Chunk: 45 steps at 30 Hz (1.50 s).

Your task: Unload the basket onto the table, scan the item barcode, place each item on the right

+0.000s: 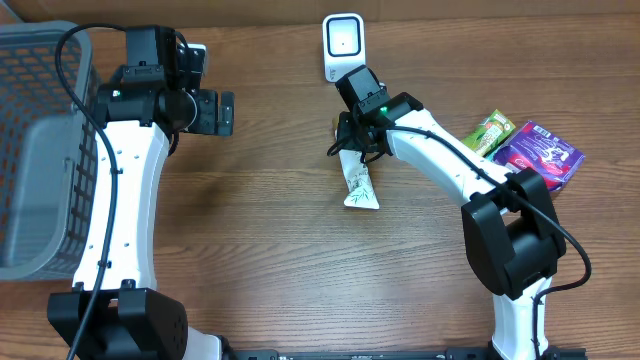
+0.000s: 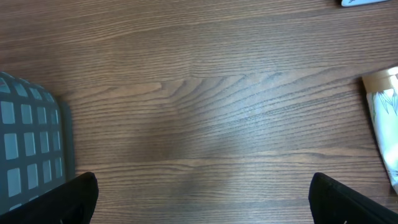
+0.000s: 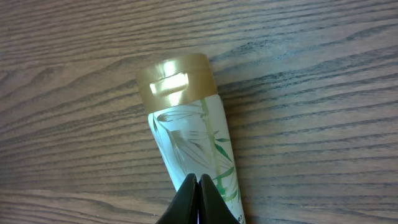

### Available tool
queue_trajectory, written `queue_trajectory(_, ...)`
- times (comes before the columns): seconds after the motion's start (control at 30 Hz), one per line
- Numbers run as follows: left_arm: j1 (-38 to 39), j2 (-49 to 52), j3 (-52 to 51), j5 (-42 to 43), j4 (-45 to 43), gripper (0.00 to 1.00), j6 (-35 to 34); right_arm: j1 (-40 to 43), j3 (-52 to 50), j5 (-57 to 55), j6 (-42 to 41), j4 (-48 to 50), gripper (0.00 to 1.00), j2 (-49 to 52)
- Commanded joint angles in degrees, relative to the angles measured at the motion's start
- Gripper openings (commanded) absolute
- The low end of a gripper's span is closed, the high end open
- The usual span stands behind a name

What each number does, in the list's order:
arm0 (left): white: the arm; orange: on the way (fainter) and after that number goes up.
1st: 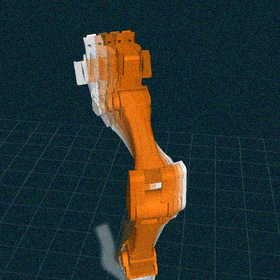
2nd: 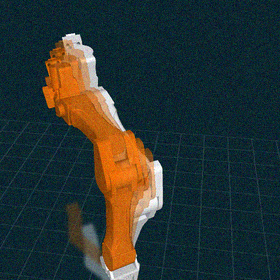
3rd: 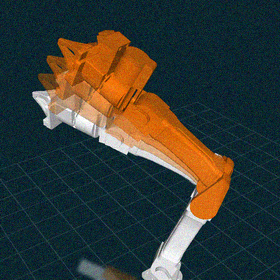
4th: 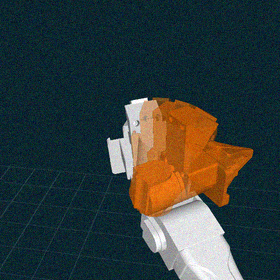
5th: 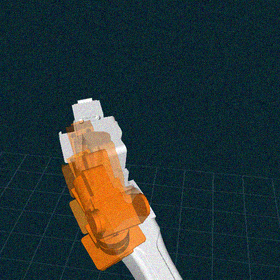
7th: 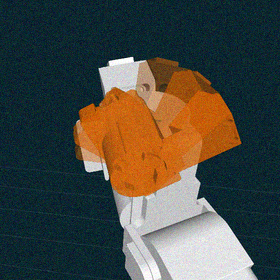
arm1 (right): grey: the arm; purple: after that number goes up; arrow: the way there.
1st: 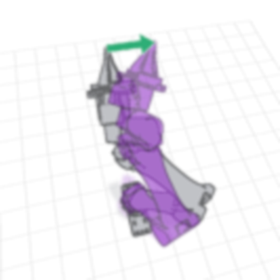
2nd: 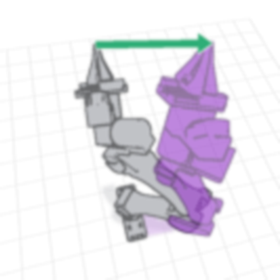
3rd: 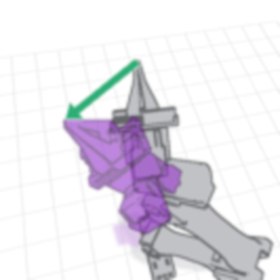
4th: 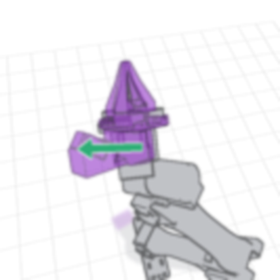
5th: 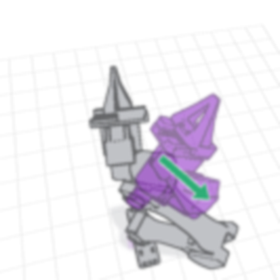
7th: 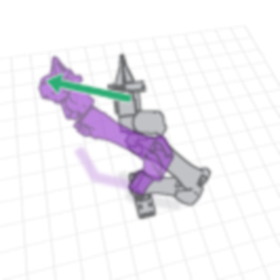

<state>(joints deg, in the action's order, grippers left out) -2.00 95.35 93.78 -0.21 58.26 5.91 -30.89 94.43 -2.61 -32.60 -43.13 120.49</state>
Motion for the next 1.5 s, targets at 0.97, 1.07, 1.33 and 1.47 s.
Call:
queue_trajectory(0.97,-0.2,-1.3,0.4,0.0,0.0,0.99,-1.0,-2.8,0.3,16.5,-7.6,-0.3,0.35,12.2)
queue_trajectory(1.07,-0.2,-1.3,0.4,0.0,0.0,1.0,-1.0,-2.9,5.0,10.9,-2.8,-5.7,0.5,10.9)
queue_trajectory(1.33,-0.2,-1.3,0.4,0.0,0.0,1.0,-1.0,-6.0,13.6,-9.4,12.6,-18.1,0.56,6.4)
queue_trajectory(1.47,-0.2,-1.3,0.4,0.0,0.0,1.0,-1.0,-10.3,13.0,-15.3,12.6,-18.4,0.56,6.6)
